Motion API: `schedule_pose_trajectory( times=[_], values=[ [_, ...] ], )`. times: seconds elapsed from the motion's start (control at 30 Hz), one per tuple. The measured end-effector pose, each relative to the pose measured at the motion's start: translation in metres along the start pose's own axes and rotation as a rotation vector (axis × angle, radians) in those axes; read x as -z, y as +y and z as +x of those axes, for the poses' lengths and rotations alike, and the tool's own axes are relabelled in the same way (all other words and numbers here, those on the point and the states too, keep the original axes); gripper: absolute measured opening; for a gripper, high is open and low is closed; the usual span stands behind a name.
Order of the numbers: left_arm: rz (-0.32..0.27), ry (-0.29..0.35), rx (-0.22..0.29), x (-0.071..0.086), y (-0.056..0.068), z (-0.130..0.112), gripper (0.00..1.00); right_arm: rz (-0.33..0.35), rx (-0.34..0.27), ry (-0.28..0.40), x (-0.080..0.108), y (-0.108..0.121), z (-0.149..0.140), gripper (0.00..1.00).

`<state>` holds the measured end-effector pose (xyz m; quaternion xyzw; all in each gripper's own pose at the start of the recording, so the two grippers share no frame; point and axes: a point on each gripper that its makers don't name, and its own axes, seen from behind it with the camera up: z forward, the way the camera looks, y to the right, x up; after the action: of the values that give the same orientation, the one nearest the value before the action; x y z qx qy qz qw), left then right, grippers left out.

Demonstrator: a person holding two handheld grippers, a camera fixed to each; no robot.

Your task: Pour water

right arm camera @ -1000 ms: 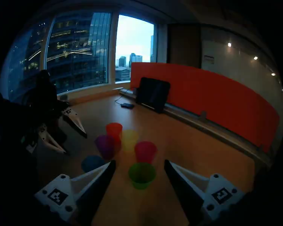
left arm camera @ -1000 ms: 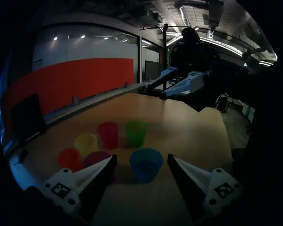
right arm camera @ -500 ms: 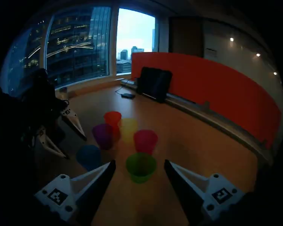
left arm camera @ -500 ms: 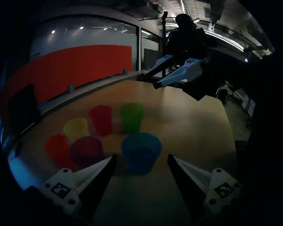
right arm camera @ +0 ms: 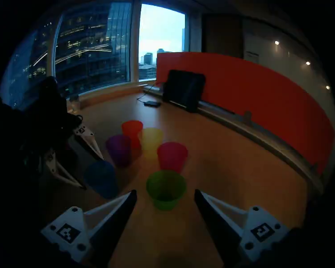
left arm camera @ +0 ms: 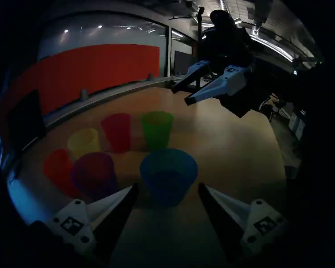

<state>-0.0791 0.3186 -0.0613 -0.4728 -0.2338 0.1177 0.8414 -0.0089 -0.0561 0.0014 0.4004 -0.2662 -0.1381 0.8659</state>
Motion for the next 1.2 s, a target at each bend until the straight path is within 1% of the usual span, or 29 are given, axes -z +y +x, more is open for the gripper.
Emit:
schedule_pose_trajectory(
  times=[0.27,0.6,0.97,1.03,1.1,1.2],
  values=[
    [-0.001,-0.003,0.0,-0.01,-0.002,0.003,0.99,0.003,-0.003,-0.024,-0.009,0.002,-0.01,0.99],
    [-0.006,-0.001,-0.007,-0.021,-0.001,0.01,0.99,0.008,-0.009,-0.038,-0.016,0.003,-0.015,1.0],
    [-0.005,-0.022,0.0,-0.024,-0.002,0.008,0.99,0.008,-0.013,-0.042,-0.019,0.005,-0.016,0.99],
    [-0.005,-0.025,-0.002,-0.023,-0.003,0.008,0.97,0.009,-0.014,-0.043,-0.019,0.005,-0.017,0.99],
    [-0.006,-0.027,-0.005,-0.023,-0.002,0.008,0.92,0.009,-0.014,-0.044,-0.02,0.005,-0.017,0.99],
    [-0.012,-0.03,-0.013,-0.023,-0.001,0.009,0.88,0.01,-0.015,-0.045,-0.021,0.005,-0.018,0.99]
  ],
)
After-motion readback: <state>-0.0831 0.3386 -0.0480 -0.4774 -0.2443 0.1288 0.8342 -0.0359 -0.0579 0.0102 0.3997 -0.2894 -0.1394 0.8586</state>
